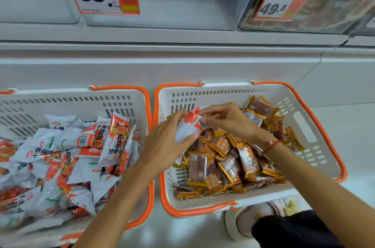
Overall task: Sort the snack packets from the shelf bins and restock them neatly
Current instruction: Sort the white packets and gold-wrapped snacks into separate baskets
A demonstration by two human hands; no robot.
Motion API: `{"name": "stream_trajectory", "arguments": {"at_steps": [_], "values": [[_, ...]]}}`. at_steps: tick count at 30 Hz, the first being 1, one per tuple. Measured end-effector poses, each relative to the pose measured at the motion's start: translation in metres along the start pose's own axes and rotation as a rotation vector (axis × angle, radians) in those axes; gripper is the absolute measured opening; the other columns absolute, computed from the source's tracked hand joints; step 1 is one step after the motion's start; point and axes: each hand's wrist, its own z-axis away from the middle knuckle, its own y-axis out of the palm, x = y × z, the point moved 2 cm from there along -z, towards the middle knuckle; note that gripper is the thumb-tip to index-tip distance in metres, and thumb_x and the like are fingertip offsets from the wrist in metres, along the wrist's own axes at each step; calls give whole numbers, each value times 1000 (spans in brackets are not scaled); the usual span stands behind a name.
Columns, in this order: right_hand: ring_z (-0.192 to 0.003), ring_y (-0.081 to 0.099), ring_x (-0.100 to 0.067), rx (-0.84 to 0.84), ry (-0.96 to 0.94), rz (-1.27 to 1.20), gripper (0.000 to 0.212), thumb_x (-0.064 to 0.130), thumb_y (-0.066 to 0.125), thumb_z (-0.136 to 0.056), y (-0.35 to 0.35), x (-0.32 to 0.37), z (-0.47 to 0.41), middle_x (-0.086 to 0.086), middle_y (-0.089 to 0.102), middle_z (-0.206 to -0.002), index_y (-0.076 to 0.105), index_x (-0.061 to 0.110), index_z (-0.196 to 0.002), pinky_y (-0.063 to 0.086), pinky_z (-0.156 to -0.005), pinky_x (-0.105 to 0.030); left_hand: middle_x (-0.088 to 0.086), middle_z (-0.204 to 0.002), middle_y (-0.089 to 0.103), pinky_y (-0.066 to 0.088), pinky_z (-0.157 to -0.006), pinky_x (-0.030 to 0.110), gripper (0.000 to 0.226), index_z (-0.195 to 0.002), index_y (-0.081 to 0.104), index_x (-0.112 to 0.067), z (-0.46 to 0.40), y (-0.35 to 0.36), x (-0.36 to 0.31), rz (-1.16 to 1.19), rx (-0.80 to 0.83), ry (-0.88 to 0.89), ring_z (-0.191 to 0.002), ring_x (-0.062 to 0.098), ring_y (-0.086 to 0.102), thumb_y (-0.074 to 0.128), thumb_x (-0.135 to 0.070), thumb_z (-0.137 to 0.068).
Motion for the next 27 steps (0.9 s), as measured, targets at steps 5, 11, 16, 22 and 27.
{"name": "stream_trajectory", "arguments": {"at_steps": [5,11,16,22,27], "values": [[-101,68,-20,-31,-72,-272,18,10,69,-84,8,32,-8,-4,73,-104,73,13,-101,56,-86,-31,-7,-108,67,49,-67,30,52,-137,44,-36,5,-24,8,108,-185,-7,-82,15,66,46,-57,-89],[-89,66,-12,-101,11,377,15,21,62,-93,32,-52,-50,5,72,-99,71,21,-105,55,-80,-32,-4,-114,67,54,-84,40,50,-128,56,-23,21,-33,67,335,-547,-313,-101,19,64,53,-54,-88],[-117,53,-29,97,193,826,62,44,64,-87,94,-121,-74,-10,58,-128,45,17,-140,49,-90,-39,-12,-110,62,49,-82,35,40,-130,54,-26,23,-26,103,198,-472,-398,-102,16,60,58,-40,-92],[-133,31,-35,-281,357,581,102,3,77,-68,136,-151,-84,-17,28,-146,15,11,-150,46,-100,-39,-13,-117,64,49,-84,38,43,-134,50,-36,36,-16,133,111,-373,-502,-109,20,60,60,-39,-93],[-102,62,-31,131,383,638,61,30,80,-76,120,-164,-80,-12,62,-110,48,5,-122,51,-77,-35,-20,-102,56,41,-75,32,35,-129,53,-34,33,-13,132,110,-342,-486,-95,11,55,58,-38,-94]]}}
